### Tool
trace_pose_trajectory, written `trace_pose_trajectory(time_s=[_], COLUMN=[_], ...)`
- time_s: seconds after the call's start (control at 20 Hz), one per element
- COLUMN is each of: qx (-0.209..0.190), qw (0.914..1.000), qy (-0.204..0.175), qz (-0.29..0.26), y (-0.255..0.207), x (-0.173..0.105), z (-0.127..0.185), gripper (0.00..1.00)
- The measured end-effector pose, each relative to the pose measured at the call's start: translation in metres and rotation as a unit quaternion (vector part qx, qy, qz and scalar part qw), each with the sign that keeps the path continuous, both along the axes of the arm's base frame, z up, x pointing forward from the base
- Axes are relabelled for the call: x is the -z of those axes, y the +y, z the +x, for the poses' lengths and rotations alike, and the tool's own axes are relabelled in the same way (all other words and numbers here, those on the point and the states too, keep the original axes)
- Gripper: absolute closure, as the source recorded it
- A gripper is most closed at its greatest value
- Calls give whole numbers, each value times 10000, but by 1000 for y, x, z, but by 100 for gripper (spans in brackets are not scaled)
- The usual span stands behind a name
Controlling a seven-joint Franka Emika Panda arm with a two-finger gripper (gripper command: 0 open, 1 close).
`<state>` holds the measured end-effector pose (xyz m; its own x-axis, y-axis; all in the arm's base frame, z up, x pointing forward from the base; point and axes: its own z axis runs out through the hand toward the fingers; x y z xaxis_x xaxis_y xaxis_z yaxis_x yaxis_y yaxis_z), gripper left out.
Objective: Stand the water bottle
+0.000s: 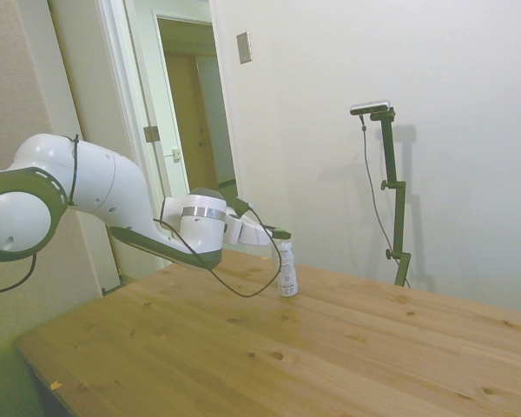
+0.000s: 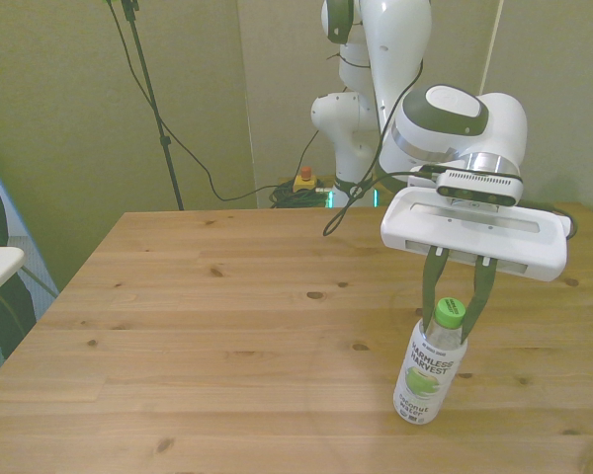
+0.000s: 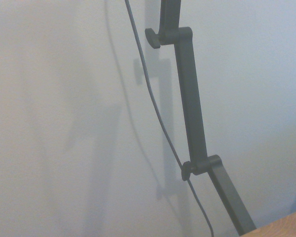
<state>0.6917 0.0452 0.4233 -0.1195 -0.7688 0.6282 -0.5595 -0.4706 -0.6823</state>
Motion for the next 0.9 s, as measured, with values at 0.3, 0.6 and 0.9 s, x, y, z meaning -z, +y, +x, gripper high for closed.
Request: trace_pose_trajectory(time_s=[0.3, 0.6, 0.9], qx=[2, -24, -176], qw=[10000, 9999, 9994], qy=[7, -41, -41], qz=[33, 113, 305], y=[-2, -7, -12], x=[0, -9, -32], z=[0, -3, -33], gripper=[0, 0, 0])
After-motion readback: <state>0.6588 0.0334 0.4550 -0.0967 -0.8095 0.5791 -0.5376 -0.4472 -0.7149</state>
